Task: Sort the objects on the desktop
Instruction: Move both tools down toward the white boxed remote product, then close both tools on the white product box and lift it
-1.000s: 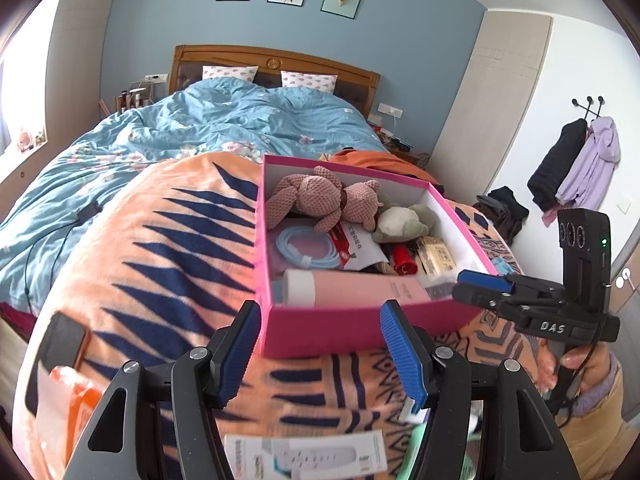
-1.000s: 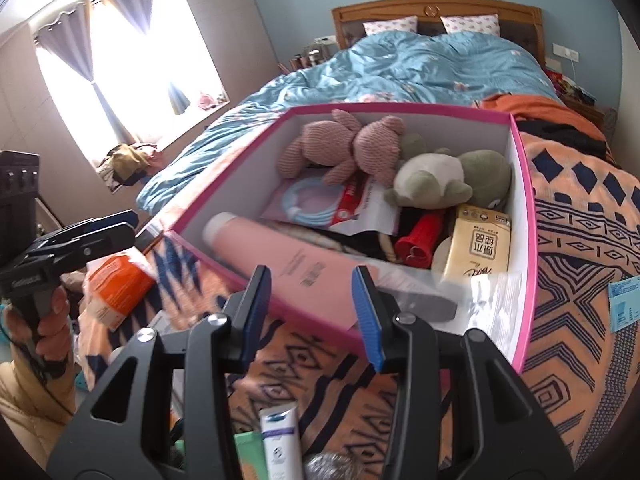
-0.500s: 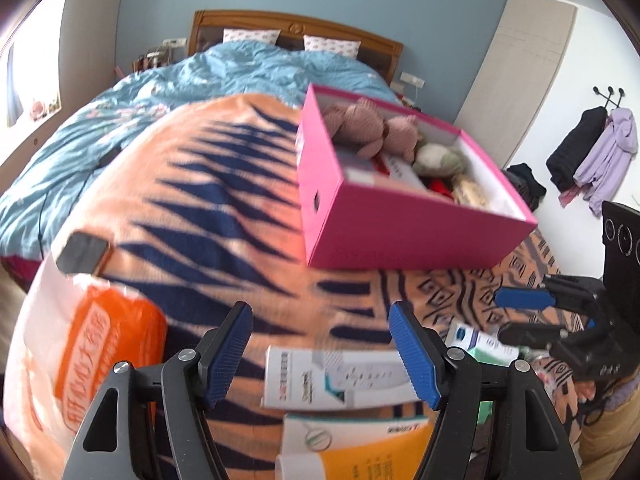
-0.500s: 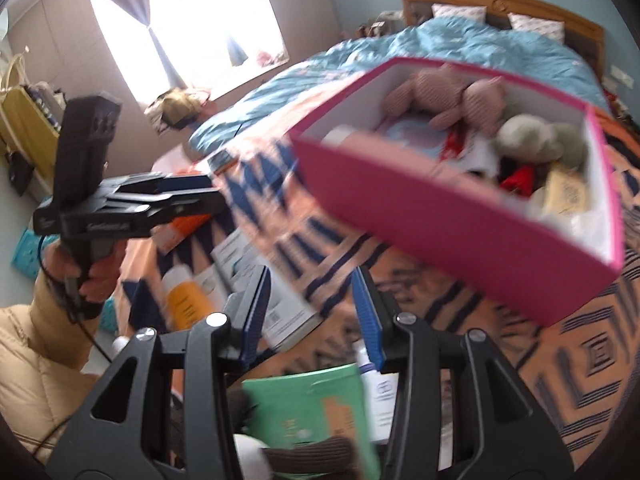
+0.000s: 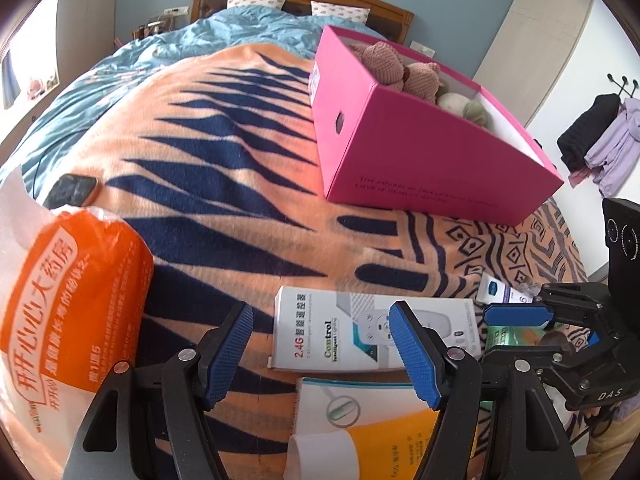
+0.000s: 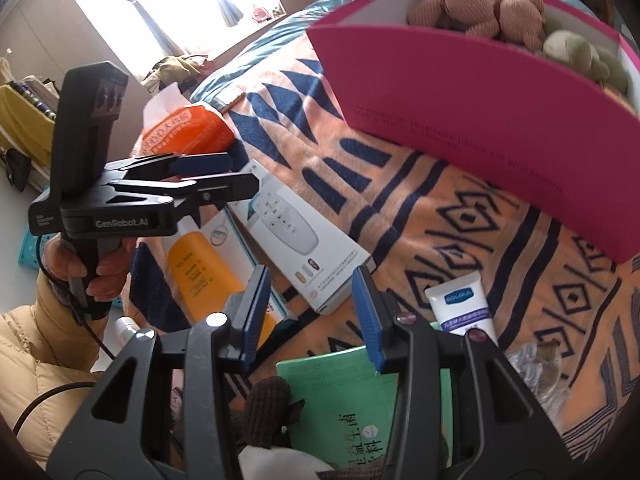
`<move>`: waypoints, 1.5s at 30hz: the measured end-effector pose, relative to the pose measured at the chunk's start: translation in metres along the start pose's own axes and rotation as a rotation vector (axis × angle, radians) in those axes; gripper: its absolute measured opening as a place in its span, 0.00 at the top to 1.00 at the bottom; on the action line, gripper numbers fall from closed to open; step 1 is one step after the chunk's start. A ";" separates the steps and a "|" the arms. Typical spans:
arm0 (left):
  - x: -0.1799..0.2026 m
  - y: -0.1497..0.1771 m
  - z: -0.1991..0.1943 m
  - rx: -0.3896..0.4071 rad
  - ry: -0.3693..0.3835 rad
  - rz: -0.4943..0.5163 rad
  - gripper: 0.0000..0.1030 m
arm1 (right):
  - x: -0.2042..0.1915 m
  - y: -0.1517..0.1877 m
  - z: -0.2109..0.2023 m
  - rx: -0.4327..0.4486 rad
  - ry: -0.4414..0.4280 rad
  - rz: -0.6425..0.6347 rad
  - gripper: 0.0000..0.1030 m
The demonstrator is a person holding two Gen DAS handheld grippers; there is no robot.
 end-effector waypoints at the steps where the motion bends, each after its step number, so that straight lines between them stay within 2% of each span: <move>1: -0.001 0.001 0.002 -0.006 -0.002 0.000 0.30 | 0.001 0.000 0.001 -0.002 0.001 0.007 0.57; 9: 0.006 0.009 0.013 -0.062 0.053 -0.004 0.30 | 0.008 0.003 0.011 -0.011 -0.005 0.063 0.57; 21: 0.017 0.012 0.008 -0.080 0.033 0.015 0.29 | 0.011 0.002 0.012 0.014 0.021 0.068 0.56; 26: 0.026 0.006 -0.002 -0.044 -0.002 0.045 0.30 | 0.007 -0.001 0.001 0.062 0.045 0.042 0.56; 45: 0.047 -0.025 -0.030 0.034 0.045 0.046 0.31 | 0.004 -0.020 -0.045 0.198 0.138 -0.049 0.56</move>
Point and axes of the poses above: each gripper's, at about its wrist camera, not at the fingertips, and z roughly the way its jaws point, x to its right, y to its underside, the point moved 8 cm from there along z, roughly the way its jaws point, and after that the axes turned 11 degrees about -y, right-handed, at the moved point
